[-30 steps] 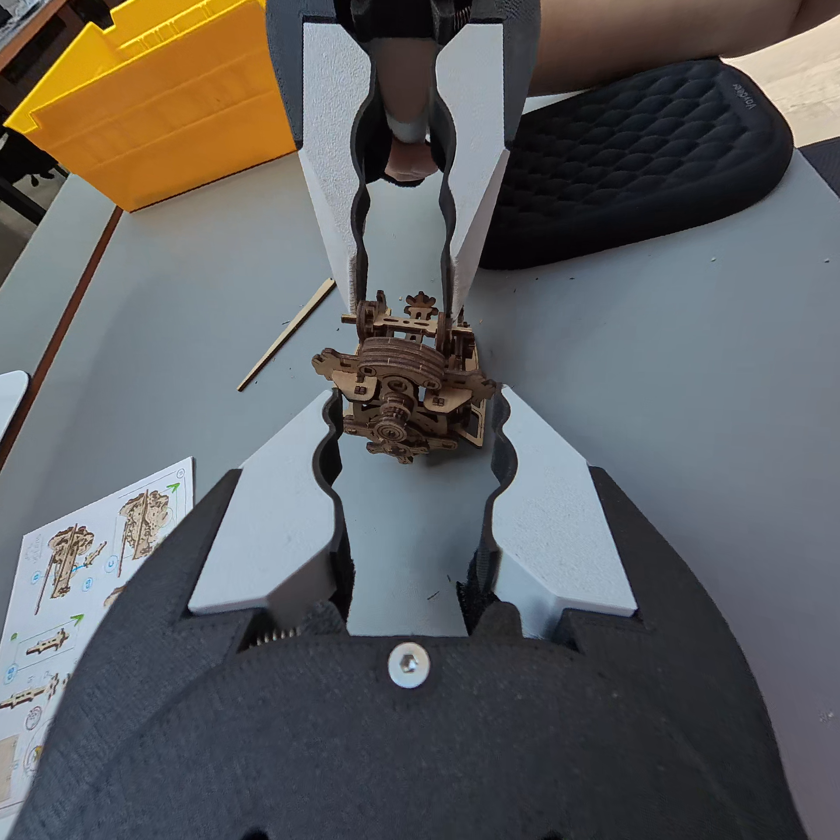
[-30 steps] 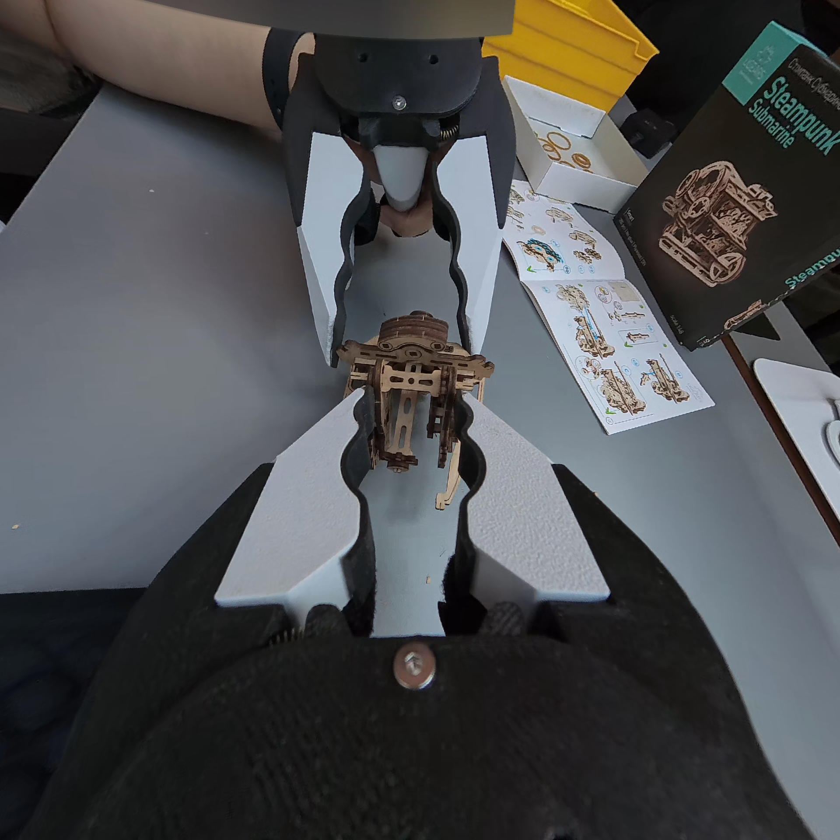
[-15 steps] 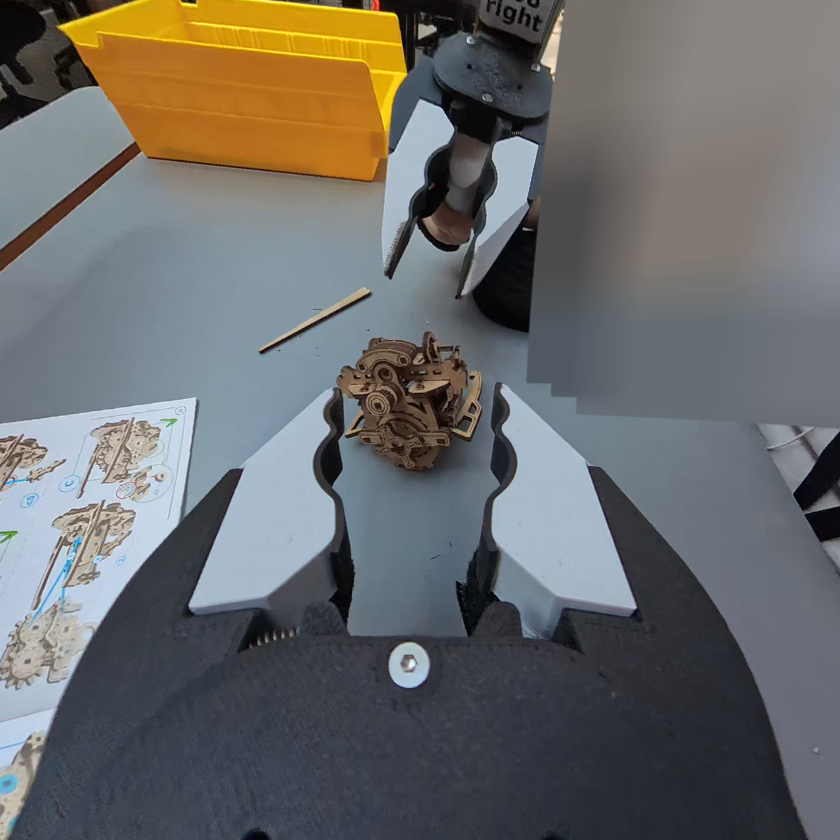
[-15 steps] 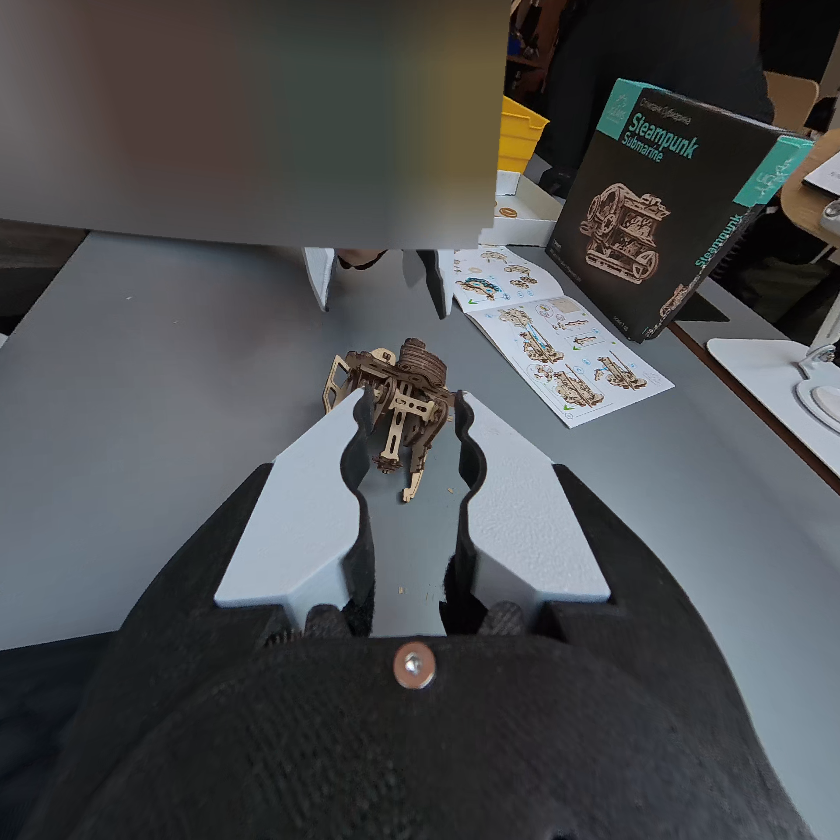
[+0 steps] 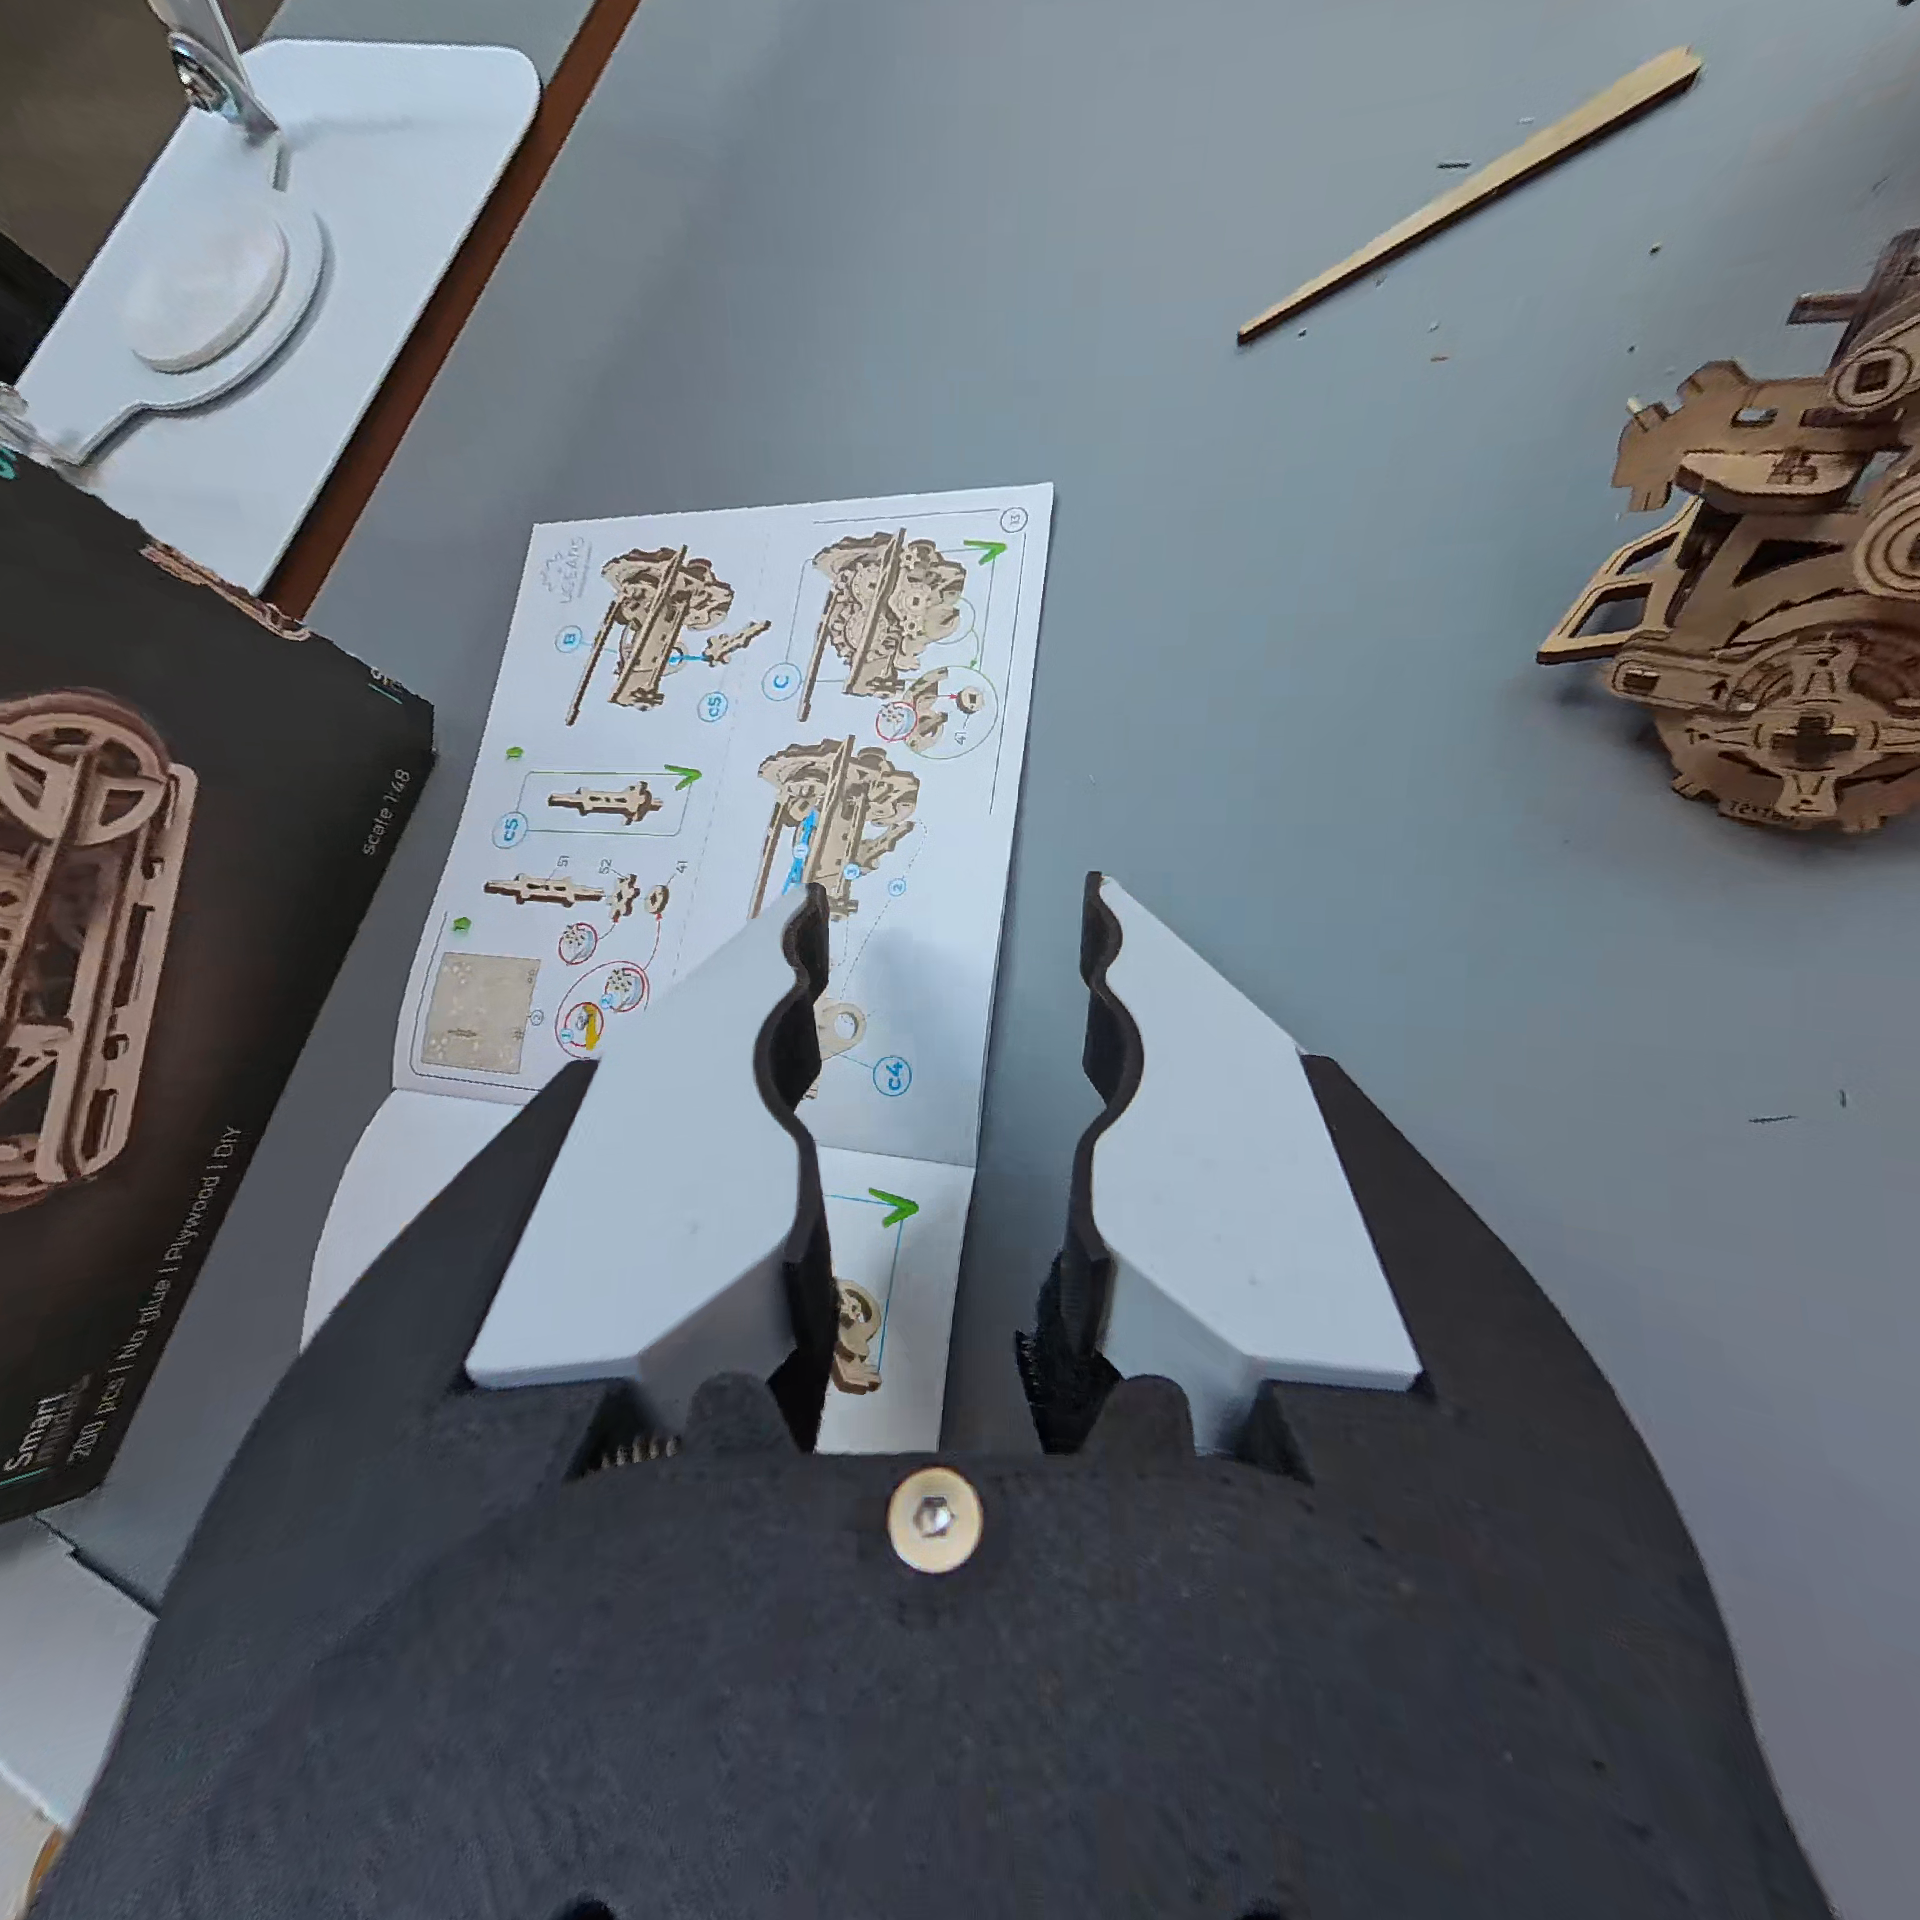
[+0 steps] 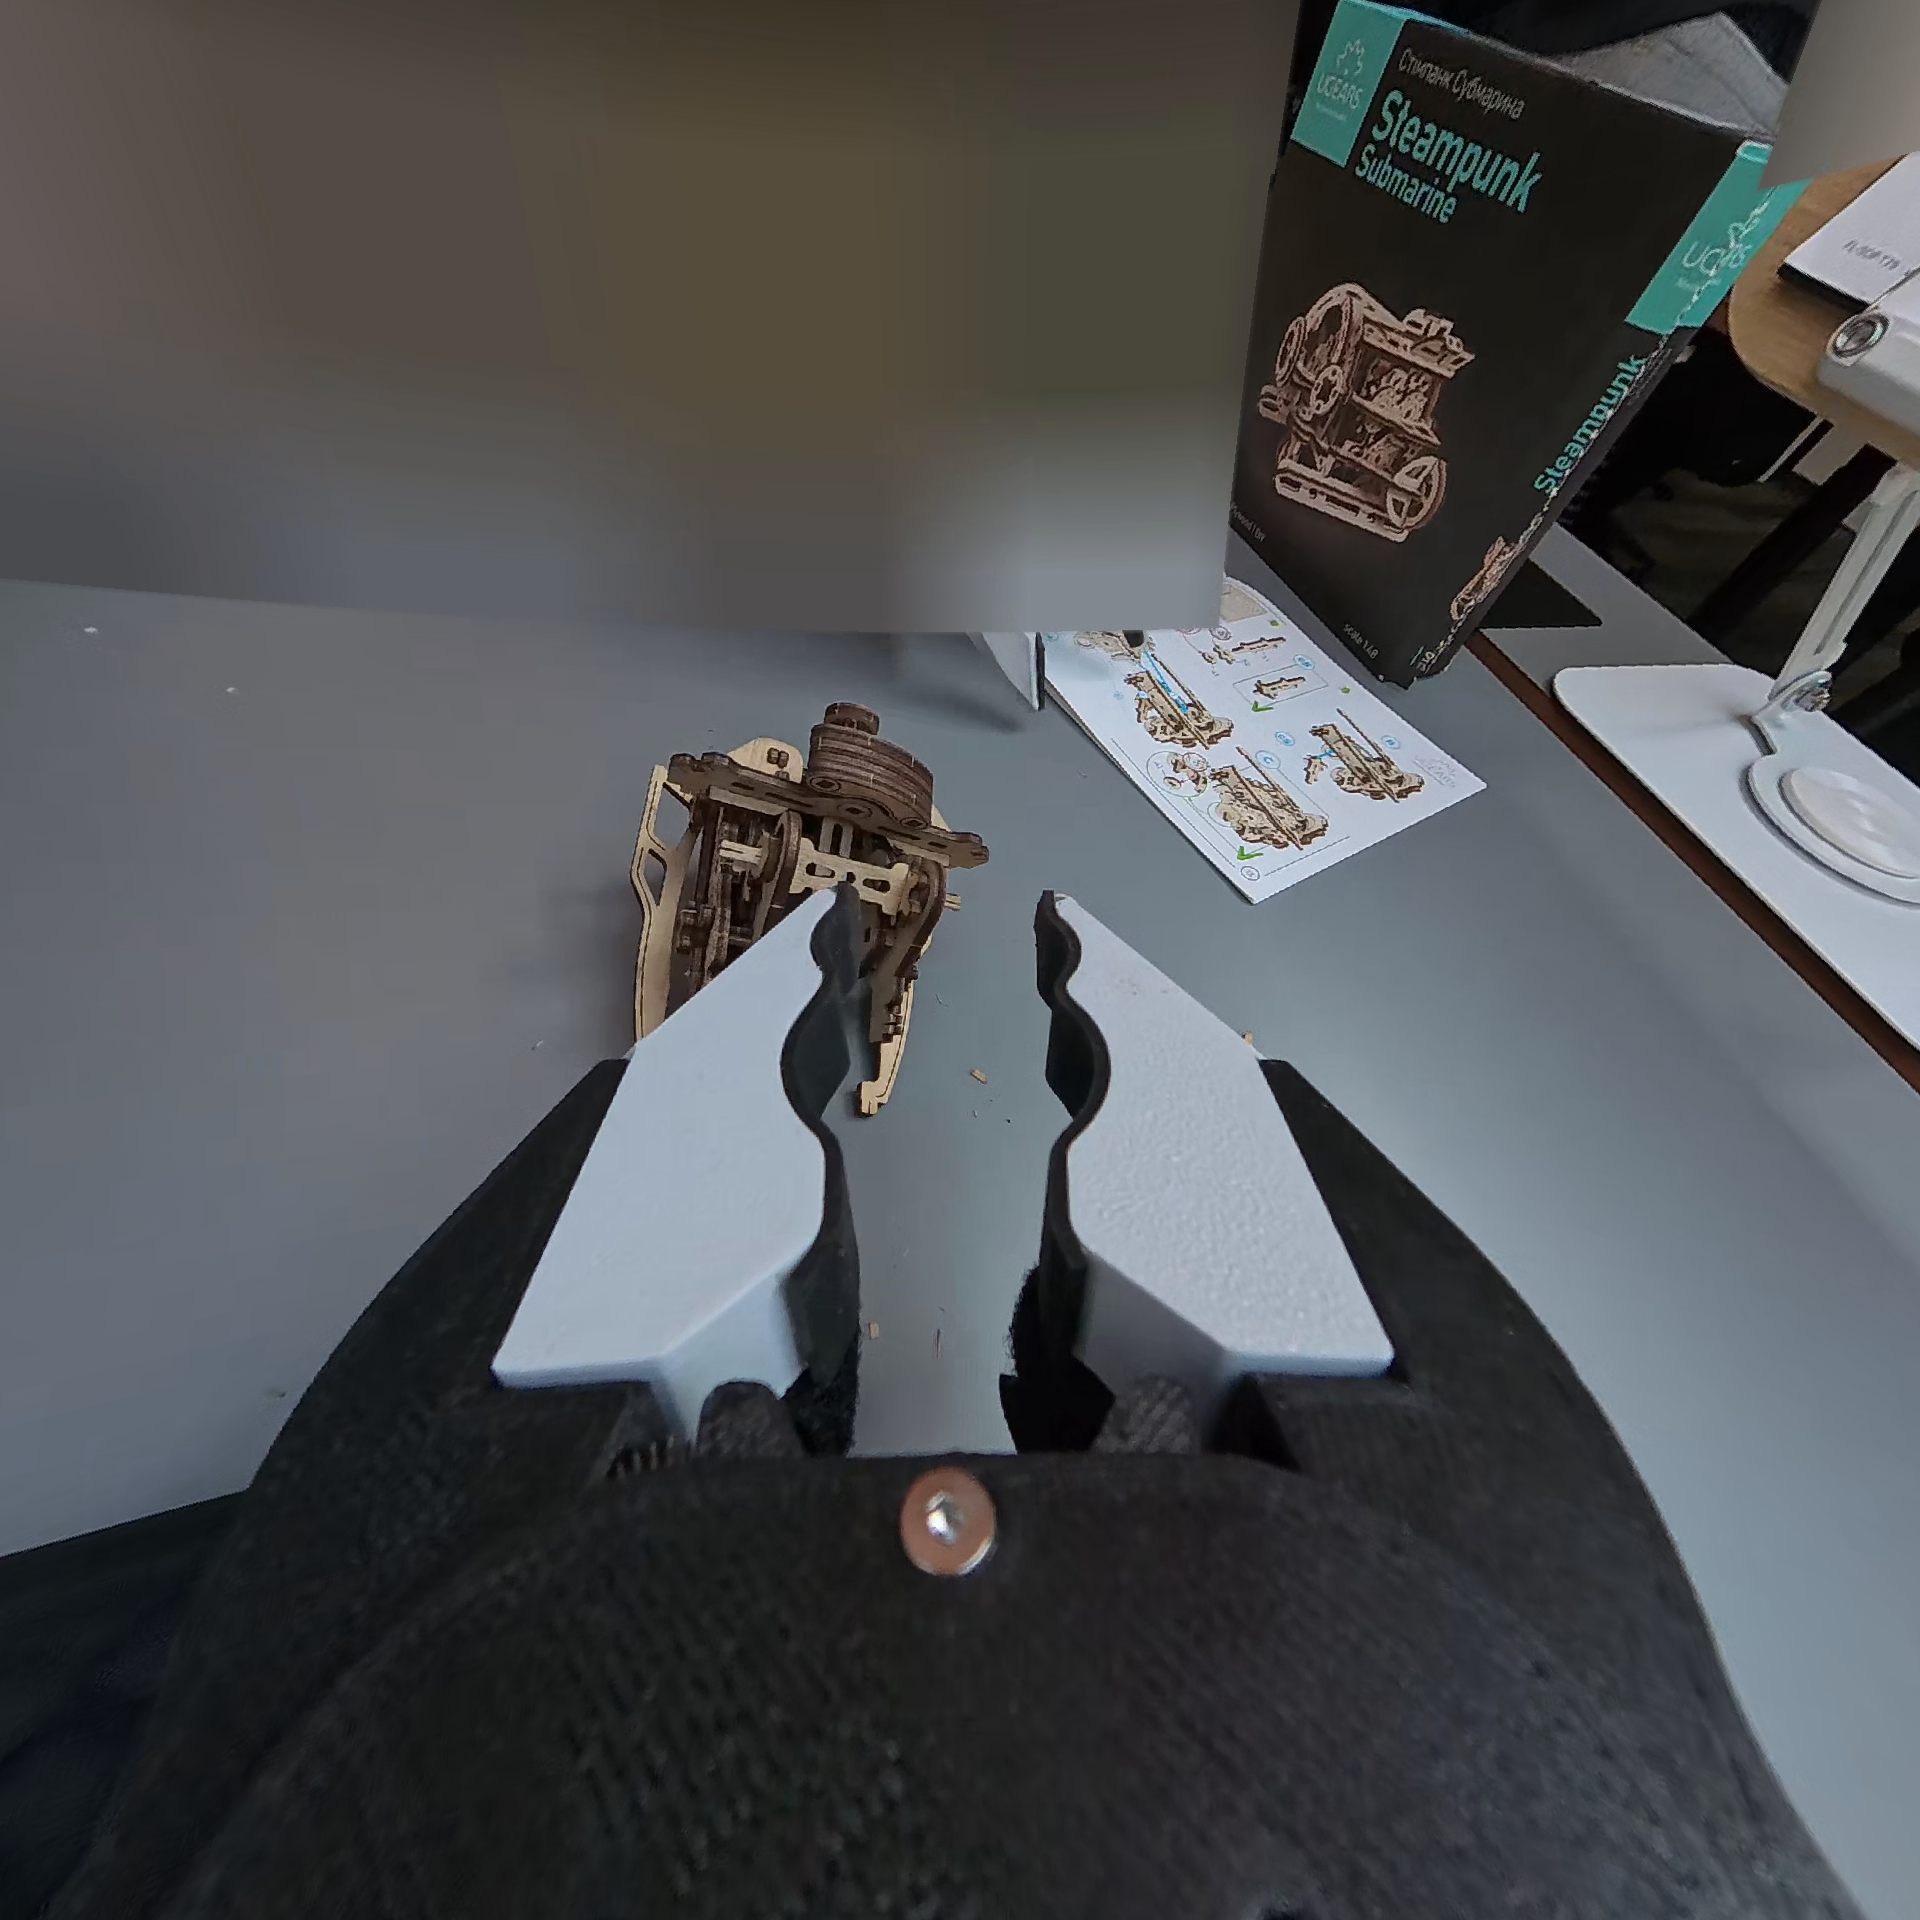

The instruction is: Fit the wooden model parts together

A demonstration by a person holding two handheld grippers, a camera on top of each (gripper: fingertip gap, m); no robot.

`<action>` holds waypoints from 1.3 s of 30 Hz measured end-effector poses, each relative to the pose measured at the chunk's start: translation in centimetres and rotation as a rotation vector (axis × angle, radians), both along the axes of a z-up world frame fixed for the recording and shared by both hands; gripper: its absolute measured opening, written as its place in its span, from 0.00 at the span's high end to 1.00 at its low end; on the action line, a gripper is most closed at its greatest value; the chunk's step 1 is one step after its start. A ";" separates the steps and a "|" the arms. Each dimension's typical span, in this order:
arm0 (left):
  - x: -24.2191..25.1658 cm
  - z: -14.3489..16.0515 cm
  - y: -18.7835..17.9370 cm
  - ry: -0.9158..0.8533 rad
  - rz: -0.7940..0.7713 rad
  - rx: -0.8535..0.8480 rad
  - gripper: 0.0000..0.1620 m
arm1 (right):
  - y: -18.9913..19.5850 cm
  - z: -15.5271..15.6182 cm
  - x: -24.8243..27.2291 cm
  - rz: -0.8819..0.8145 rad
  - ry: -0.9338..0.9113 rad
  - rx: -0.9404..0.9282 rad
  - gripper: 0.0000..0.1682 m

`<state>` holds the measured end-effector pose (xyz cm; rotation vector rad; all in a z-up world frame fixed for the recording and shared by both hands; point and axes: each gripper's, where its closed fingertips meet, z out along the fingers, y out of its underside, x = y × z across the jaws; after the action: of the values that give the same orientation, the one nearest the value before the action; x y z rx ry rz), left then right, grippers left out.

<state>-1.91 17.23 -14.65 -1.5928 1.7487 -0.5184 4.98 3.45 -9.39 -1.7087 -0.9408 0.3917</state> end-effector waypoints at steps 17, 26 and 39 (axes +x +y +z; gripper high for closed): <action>-0.8 -1.0 0.1 -0.009 0.021 -0.202 0.88 | 0.2 -0.9 0.1 -0.006 0.006 -0.054 0.81; -2.2 -0.9 -2.3 -0.016 -0.044 -0.340 0.95 | 0.6 -0.7 0.6 -0.010 0.050 -0.073 0.81; -2.5 -0.8 -2.4 -0.049 -0.033 -0.440 0.97 | 5.2 1.7 -0.5 0.102 0.054 -0.159 0.80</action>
<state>-4.45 14.79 -15.50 -1.8265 1.7041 -1.0045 4.43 8.61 -7.73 -1.7880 -0.9813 0.5911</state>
